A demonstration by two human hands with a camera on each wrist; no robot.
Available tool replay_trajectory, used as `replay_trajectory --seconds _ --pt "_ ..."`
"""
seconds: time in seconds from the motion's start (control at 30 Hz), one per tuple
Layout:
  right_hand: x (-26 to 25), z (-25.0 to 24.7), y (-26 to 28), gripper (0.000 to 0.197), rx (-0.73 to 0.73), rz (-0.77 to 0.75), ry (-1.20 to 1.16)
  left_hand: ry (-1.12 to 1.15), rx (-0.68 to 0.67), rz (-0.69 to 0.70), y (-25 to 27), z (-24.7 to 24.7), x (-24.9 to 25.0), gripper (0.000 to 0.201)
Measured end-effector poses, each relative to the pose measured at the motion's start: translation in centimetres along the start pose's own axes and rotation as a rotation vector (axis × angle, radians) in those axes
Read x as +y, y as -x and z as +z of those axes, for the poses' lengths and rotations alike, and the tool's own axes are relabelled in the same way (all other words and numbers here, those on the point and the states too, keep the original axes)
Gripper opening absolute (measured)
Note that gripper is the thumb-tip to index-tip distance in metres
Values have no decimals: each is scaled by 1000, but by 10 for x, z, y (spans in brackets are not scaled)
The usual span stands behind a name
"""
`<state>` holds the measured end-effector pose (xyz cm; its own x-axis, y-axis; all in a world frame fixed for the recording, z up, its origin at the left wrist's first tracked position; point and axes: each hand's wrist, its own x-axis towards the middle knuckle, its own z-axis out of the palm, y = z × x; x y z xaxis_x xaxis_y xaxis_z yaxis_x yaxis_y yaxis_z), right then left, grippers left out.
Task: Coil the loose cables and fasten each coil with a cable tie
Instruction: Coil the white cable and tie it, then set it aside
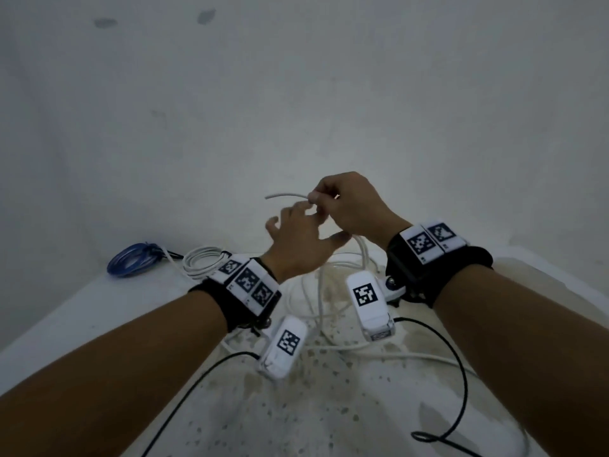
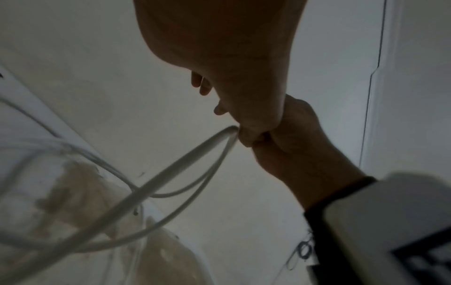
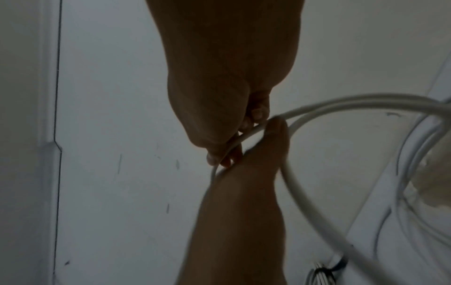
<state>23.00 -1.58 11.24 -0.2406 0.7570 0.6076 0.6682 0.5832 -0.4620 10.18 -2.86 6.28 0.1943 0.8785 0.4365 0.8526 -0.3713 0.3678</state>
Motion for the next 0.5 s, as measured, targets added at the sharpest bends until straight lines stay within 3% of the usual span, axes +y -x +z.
replay_trajectory --seconds 0.1,0.13,0.3,0.37,0.43,0.5 --pt "-2 8 2 19 30 1 -75 409 -43 4 3 -9 14 23" --pt "-2 8 3 20 42 0 -103 526 -46 -7 4 -12 15 18" --pt "5 14 18 24 124 -50 -195 794 57 -45 9 -27 13 25" --pt "19 21 29 32 191 -21 -124 964 170 -152 2 -37 11 25" --pt "36 34 41 30 84 86 50 1273 262 -257 -7 -55 8 27" --pt "56 52 53 26 -146 211 214 1411 362 -322 -11 -73 4 27"
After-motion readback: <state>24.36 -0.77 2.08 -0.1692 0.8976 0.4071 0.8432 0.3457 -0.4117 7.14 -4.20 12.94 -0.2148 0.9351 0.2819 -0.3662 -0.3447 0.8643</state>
